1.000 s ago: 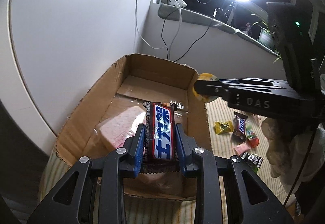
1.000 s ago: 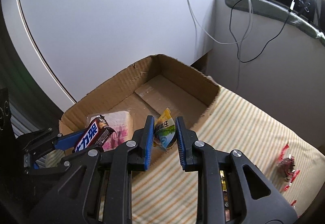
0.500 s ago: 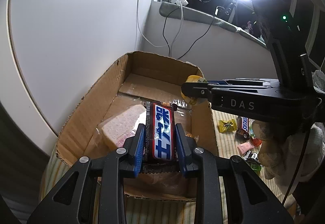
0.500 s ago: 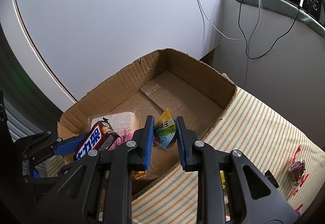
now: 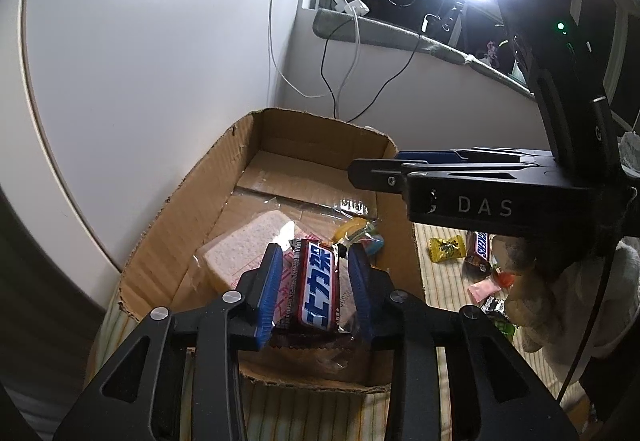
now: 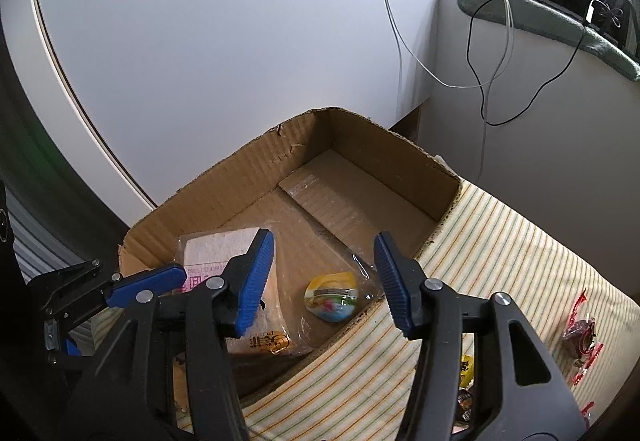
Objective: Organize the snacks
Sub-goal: 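Carry both snacks into the box and open both grippers, then move the left gripper to the black candy packet while the right approaches the bagged pastry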
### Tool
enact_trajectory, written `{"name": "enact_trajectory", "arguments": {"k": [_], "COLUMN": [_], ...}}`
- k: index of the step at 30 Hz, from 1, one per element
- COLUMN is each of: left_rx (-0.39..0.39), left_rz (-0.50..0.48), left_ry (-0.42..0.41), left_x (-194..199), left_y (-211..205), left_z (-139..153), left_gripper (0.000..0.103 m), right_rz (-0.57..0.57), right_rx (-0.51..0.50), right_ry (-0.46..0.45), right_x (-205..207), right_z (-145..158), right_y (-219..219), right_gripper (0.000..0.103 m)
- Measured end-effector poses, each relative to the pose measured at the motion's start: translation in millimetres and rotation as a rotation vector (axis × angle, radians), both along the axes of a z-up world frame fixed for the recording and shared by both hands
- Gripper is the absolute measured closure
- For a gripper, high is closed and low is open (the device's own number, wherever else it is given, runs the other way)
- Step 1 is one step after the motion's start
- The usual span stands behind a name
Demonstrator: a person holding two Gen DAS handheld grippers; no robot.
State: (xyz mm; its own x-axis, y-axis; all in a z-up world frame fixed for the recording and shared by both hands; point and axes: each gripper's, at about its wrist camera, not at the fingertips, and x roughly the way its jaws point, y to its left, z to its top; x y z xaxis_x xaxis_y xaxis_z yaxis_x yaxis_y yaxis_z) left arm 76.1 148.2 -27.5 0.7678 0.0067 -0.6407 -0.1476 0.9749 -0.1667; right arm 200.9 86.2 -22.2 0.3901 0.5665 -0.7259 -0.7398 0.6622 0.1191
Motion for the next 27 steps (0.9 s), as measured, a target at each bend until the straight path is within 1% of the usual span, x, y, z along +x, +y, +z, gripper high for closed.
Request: {"name": "enact_trajectory", "arguments": {"k": [2, 3, 4, 6, 8, 12, 15, 17, 21, 24, 27], "left_rx": [0.011, 0.017, 0.022, 0.028, 0.036, 0.037, 0.036, 0.030, 0.016, 0.007, -0.008], "left_rz": [0.003, 0.003, 0.003, 0.000, -0.004, -0.022, -0.037, -0.050, -0.077, -0.113, -0.147], "left_ry": [-0.008, -0.014, -0.019, -0.027, -0.036, -0.051, -0.059, -0.065, -0.071, -0.067, -0.057], "left_x": [-3, -4, -6, -9, -11, -16, -19, -21, -23, -23, -22], "left_y": [-2, -4, -6, -10, -14, -23, -31, -36, -48, -62, -76], "left_z": [3, 5, 7, 10, 13, 19, 22, 24, 25, 23, 19], "left_gripper": [0.066, 0.062, 0.060, 0.060, 0.060, 0.060, 0.060, 0.060, 0.060, 0.059, 0.057], "right_rz": [-0.006, -0.009, -0.011, -0.016, -0.023, -0.045, -0.062, -0.079, -0.115, -0.146, -0.196], "right_rx": [0.004, 0.008, 0.010, 0.019, 0.021, 0.028, 0.035, 0.036, 0.036, 0.028, 0.010], "right_ry": [-0.007, -0.009, -0.011, -0.017, -0.028, -0.052, -0.070, -0.088, -0.117, -0.139, -0.166], "right_x": [-1, -2, -3, -6, -10, -17, -21, -26, -32, -38, -42], "right_z": [3, 5, 6, 10, 13, 19, 24, 28, 33, 36, 35], "right_y": [-4, -6, -8, -15, -20, -35, -50, -67, -96, -123, -152], "right_gripper": [0.048, 0.048, 0.048, 0.044, 0.038, 0.034, 0.028, 0.022, 0.019, 0.015, 0.015]}}
